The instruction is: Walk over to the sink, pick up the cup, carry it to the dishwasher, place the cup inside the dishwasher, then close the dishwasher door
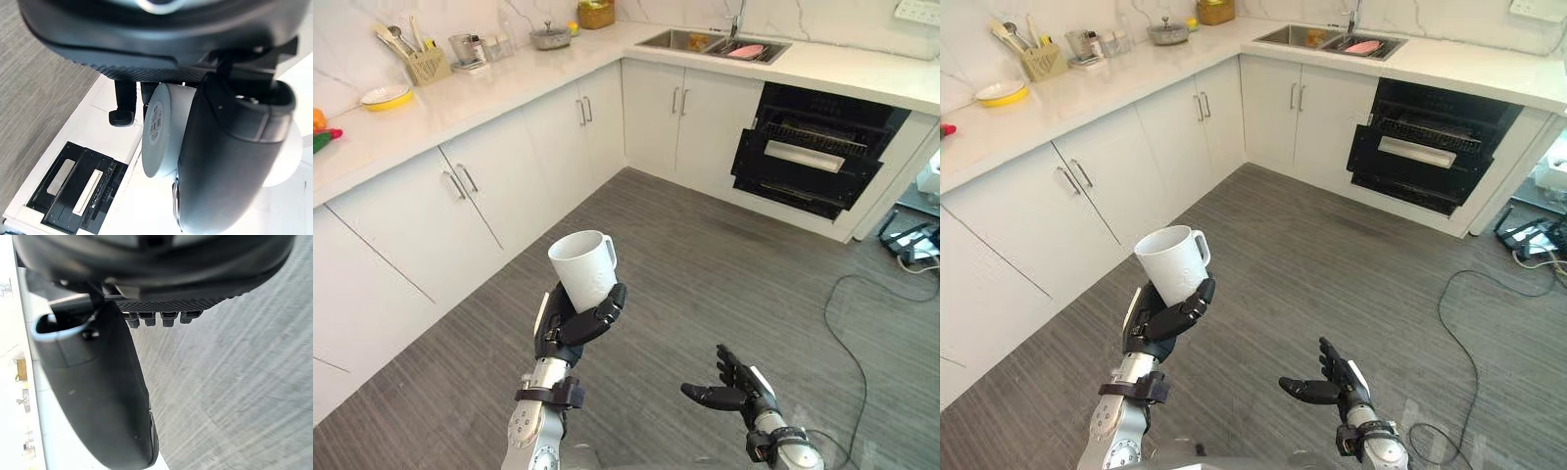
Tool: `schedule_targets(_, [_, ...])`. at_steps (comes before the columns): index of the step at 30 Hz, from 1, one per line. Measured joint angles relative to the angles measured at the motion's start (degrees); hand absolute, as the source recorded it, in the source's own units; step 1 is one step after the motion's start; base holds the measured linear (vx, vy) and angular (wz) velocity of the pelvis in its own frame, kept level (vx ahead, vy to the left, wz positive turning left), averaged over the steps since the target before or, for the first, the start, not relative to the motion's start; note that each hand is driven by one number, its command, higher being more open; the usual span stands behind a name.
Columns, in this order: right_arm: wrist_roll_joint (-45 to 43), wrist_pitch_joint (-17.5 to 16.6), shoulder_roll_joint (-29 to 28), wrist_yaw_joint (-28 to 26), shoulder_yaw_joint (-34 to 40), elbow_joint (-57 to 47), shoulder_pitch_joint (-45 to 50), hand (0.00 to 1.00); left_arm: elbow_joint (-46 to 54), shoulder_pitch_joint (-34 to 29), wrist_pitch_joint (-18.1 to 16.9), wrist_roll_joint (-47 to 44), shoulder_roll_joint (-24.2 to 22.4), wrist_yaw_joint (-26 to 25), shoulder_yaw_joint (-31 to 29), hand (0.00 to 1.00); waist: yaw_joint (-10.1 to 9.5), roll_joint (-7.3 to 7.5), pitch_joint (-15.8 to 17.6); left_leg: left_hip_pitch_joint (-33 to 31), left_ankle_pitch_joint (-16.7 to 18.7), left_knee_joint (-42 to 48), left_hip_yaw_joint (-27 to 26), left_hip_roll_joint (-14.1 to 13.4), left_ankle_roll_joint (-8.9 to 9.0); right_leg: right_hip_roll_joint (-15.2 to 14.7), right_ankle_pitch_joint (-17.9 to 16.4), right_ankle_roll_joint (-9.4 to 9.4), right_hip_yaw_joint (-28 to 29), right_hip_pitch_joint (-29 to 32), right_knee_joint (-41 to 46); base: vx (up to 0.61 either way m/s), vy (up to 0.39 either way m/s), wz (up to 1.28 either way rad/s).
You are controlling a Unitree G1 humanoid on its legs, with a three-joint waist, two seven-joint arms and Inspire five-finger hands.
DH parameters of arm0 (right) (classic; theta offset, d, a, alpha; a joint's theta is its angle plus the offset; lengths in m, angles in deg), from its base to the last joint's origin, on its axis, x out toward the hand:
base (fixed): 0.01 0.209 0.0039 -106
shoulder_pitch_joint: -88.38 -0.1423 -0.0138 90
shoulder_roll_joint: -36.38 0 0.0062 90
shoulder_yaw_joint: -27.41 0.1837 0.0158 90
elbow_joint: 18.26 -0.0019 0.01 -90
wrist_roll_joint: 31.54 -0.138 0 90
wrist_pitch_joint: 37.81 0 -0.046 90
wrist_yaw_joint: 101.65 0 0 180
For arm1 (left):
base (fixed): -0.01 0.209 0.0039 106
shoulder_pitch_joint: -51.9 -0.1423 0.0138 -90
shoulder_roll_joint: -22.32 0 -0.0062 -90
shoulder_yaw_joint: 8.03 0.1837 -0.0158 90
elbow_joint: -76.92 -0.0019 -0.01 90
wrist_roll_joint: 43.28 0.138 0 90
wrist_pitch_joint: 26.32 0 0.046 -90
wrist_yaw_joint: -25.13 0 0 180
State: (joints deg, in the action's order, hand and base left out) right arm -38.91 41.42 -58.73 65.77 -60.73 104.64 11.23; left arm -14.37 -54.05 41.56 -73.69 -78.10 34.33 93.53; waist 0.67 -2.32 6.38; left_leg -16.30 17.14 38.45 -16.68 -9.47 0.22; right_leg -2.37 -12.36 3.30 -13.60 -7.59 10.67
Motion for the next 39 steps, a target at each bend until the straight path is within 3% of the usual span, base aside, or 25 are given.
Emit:
schedule_targets(1, [-0.1, 0.0, 0.1, 0.4, -0.1, 0.0, -0.2, 1.00, 0.0, 0.0, 0.1, -0.1, 0.0, 0.0, 0.0, 0.00, -0.42, 0.62, 0.4, -2.2, -3.5, -7.8, 0.0, 3.1, 0.57, -1.9, -0.2, -0.31, 0.3, -2.1, -0.7, 0.57, 0.118, -0.22])
schedule_targets(2, [-0.2, 0.0, 0.1, 0.6, -0.1, 0.1, -0.1, 1.00, 0.0, 0.0, 0.1, -0.1, 0.0, 0.0, 0.2, 0.00, -0.69, 0.60, 0.4, -2.9, -5.9, -11.3, 0.3, 3.9, 0.84, -2.3, -0.4, -0.71, 0.6, -2.9, -0.7, 0.47, 0.122, -0.26])
schedule_targets(4, [-0.4, -0.1, 0.5, 1.6, -1.0, 0.1, 0.9, 1.00, 1.9, -0.7, 0.2, -0.1, 0.0, 0.1, 0.1, 0.00, -1.60, -0.33, 0.0, -3.1, -16.7, -22.6, 0.9, 4.5, 1.52, -2.3, -4.5, -5.24, 2.6, -7.0, -0.3, 0.55, 0.217, -0.42])
schedule_targets(5, [-0.4, -0.1, 0.5, 1.7, -1.5, 0.4, 0.9, 1.00, 2.7, -1.0, 0.2, -0.1, 0.2, 0.1, 0.0, 0.00, -1.87, -0.51, -0.2, -3.3, -21.4, -21.8, 1.3, 3.9, -0.33, -2.0, -6.8, -5.77, 3.4, -7.9, 0.2, 0.61, 0.272, -0.46])
schedule_targets(6, [-0.3, 0.0, -0.6, 2.0, -2.4, 2.2, -0.1, 1.00, 2.8, -0.2, 0.4, -0.5, 0.9, 0.1, -0.3, 0.00, -1.88, 1.64, -0.7, -4.6, -20.8, -16.4, 0.2, 4.9, -3.98, -4.3, -9.9, -7.17, 4.2, -8.8, 1.5, 0.49, 0.240, -0.18])
schedule_targets(8, [-0.4, 0.0, -0.7, 1.8, -2.2, 2.4, -0.1, 1.00, 2.7, 1.1, 1.3, -0.6, 1.0, 0.3, -0.3, 0.00, -1.10, 2.61, -0.9, -7.5, -14.3, -9.6, -0.2, 6.1, -5.62, -6.4, -9.8, -7.17, 4.8, -7.2, 5.5, 0.43, 0.225, 0.03])
schedule_targets(10, [-0.4, 0.6, -0.8, 1.7, -2.0, 2.5, 0.1, 1.00, 2.7, 1.3, 1.8, -0.6, 0.7, 0.8, -0.2, 0.00, -1.05, 3.50, -0.5, -6.9, -9.1, -5.8, -0.8, 7.1, -6.15, -9.1, -9.2, -8.10, 6.1, -3.5, 17.5, 0.49, 0.289, 0.02])
schedule_targets(11, [-0.4, 0.6, -1.3, 1.7, -2.1, 2.8, 0.1, 1.00, 2.6, 1.1, 1.9, -0.5, 1.2, 1.0, -0.2, 0.00, -1.07, 4.63, -0.2, -4.9, -6.2, -5.2, -1.1, 8.8, -6.18, -12.0, -5.6, -10.17, 6.5, 0.9, 29.7, 0.60, 0.338, 0.06])
schedule_targets(12, [-0.4, 0.6, -1.6, 1.7, -2.1, 3.1, 0.1, 1.00, 2.6, 1.0, 2.1, -0.4, 1.6, 1.0, -0.2, 0.00, -1.03, 5.13, -0.1, -3.4, -5.0, -5.4, -1.1, 9.7, -6.29, -13.5, -1.7, -10.06, 6.6, 3.2, 35.3, 0.60, 0.299, 0.07])
schedule_targets(13, [-0.4, 0.6, -2.0, 1.8, -2.2, 4.3, 0.1, 1.00, 2.3, 0.9, 2.3, -0.1, 2.0, 1.0, 0.2, 0.00, -0.69, 5.40, 0.1, 0.5, -3.8, -6.9, -1.1, 10.8, -5.73, -15.1, -0.7, -9.43, 6.8, 6.6, 44.1, 0.52, 0.211, -0.02])
schedule_targets(14, [-0.4, 0.6, -2.2, 1.7, -2.5, 5.2, 0.2, 1.00, 1.9, 0.6, 2.3, 0.0, 2.2, 0.9, 0.0, 0.00, -0.96, 4.71, 0.2, 4.7, -3.2, -9.2, -0.9, 11.0, -5.86, -14.7, -3.2, -8.15, 5.9, 9.5, 46.8, 0.52, 0.186, -0.07])
schedule_targets(17, [-0.4, 0.4, -3.0, 1.7, -3.4, 4.9, 1.3, 1.00, 1.9, 1.5, 2.2, 0.1, 2.4, 0.8, 0.3, 0.00, 0.05, 3.24, -0.3, 14.0, -3.6, -17.8, 0.4, 10.7, -5.88, -10.0, -7.8, -6.41, 1.4, 18.1, 38.4, 0.46, 0.113, 0.01])
schedule_targets(19, [-0.4, 0.3, -3.3, 1.6, -3.4, 4.7, 1.4, 1.00, 1.9, 3.0, 2.3, 0.1, 3.0, 0.4, 0.9, 0.00, 1.48, 2.43, 0.1, 17.8, -3.3, -20.7, 1.9, 10.2, -5.11, -6.9, -6.6, -6.93, 0.3, 22.9, 26.5, 0.43, 0.032, 0.32])
schedule_targets(22, [-0.3, 0.3, -3.8, 1.4, -3.4, 3.9, 2.4, 1.00, 1.9, 4.0, 2.6, 0.1, 4.1, 0.1, 1.6, 0.00, 2.15, 3.31, 0.2, 23.9, -1.0, -22.6, 2.9, 10.0, -1.80, -4.1, 7.1, -8.39, 1.9, 27.1, 4.1, 0.45, -0.014, 0.26])
schedule_targets(23, [-0.2, 0.3, -3.8, 1.4, -3.4, 3.1, 3.1, 1.00, 1.9, 3.6, 2.6, 0.1, 4.2, 0.1, 1.8, 0.00, 2.18, 3.48, 0.2, 25.4, 0.0, -22.7, 2.9, 10.0, -1.05, -4.2, 9.6, -8.17, 2.0, 27.3, 2.7, 0.53, -0.082, 0.36])
schedule_targets(24, [-0.2, 0.2, -3.8, 1.1, -3.4, 1.4, 5.0, 1.00, 1.9, 2.5, 2.5, 0.1, 4.6, 0.3, 2.6, 0.00, 2.22, 3.82, -0.1, 28.7, 2.6, -22.7, 2.9, 9.9, -0.01, -4.5, 13.2, -6.44, 2.0, 26.7, 2.7, 0.58, -0.143, 0.45])
schedule_targets(25, [-0.2, 0.3, -3.6, 0.8, -3.3, 0.3, 6.2, 1.00, 1.9, 1.3, 2.5, 0.1, 4.1, 0.5, 3.0, 0.00, 2.39, 3.78, -0.9, 31.7, 5.7, -22.7, 3.2, 9.3, 0.34, -4.4, 17.3, -2.09, 2.3, 27.0, 6.8, 0.75, -0.209, 0.38])
schedule_targets(26, [-0.1, 0.7, -3.2, 0.5, -3.3, -0.2, 6.3, 1.00, 1.9, -0.1, 2.6, 0.1, 3.2, 0.4, 3.0, 0.00, 2.21, 2.38, -1.5, 34.0, 7.1, -22.8, 3.1, 7.5, 2.19, -3.5, 16.4, -1.47, 1.2, 27.5, 11.8, 0.79, -0.220, 0.16])
schedule_targets(27, [0.0, 0.8, -3.1, 0.5, -3.1, -0.7, 6.0, 1.00, 2.0, -1.1, 2.6, 0.1, 2.4, 0.3, 3.1, 0.00, 2.19, 0.60, -2.1, 34.4, 7.7, -20.4, 2.6, 5.4, 3.32, -2.3, 12.5, -0.90, 0.3, 27.8, 15.2, 0.77, -0.260, 0.06])
schedule_targets(29, [0.0, 1.1, -3.5, 0.4, -2.7, -2.2, 5.1, 1.00, 1.9, -1.1, 2.5, 0.1, 1.1, -0.2, 4.1, 0.00, 2.36, -0.15, -2.4, 28.1, 5.5, -4.0, 2.2, 0.5, 3.54, -0.8, 7.4, 0.04, -1.1, 27.2, 18.7, 0.60, -0.258, 0.07])
schedule_targets(31, [0.0, 1.2, -3.2, 0.3, -2.1, -4.5, 4.7, 1.00, 1.7, -1.3, 2.5, 0.3, -0.7, -0.4, 5.8, 0.00, 1.82, -1.47, -2.2, 20.5, -7.8, 15.9, 2.3, -6.8, 1.22, 3.1, 3.1, 1.03, -0.9, 22.5, 17.9, 0.63, -0.246, -0.18])
schedule_targets(32, [0.0, 1.2, -3.2, 0.6, -2.1, -4.7, 4.5, 1.00, 1.4, -1.2, 2.5, 0.6, -1.0, -0.4, 6.5, 0.00, 1.84, -1.56, -2.3, 17.7, -7.3, 21.2, 2.5, -8.8, 1.28, 4.5, 2.2, 1.70, -0.8, 19.8, 16.3, 0.46, -0.143, -0.21])
schedule_targets(34, [-0.1, 1.1, -2.9, 1.6, -2.1, -4.6, 4.1, 1.00, 1.2, -1.1, 2.4, 1.1, -1.0, 0.2, 7.3, 0.00, 1.83, -0.78, -2.0, 12.8, -3.4, 23.7, 2.4, -8.5, 0.51, 5.4, 1.0, 3.58, 0.4, 13.8, 12.3, 0.56, -0.115, -0.28])
schedule_targets(36, [-0.5, 1.0, -2.1, 2.1, -2.2, -4.6, 3.4, 1.00, 1.0, -1.0, 2.3, 1.1, -0.9, 0.7, 7.0, 0.00, 1.37, 0.12, -1.7, 8.0, -0.4, 18.7, 1.7, -5.8, 0.27, 5.3, 1.0, 3.39, 3.0, 9.1, 8.2, 0.59, -0.091, -0.61])
schedule_targets(39, [-0.6, 1.0, -1.3, 3.7, -2.8, -4.3, 1.6, 1.00, 1.0, -0.7, 1.9, 0.8, 0.2, 1.0, 6.5, 0.00, -0.80, 0.51, -1.5, 2.3, -0.5, -1.5, 5.3, 0.8, 1.20, 4.7, 1.1, 2.63, 9.8, 4.3, 4.0, 0.50, 0.030, -1.09])
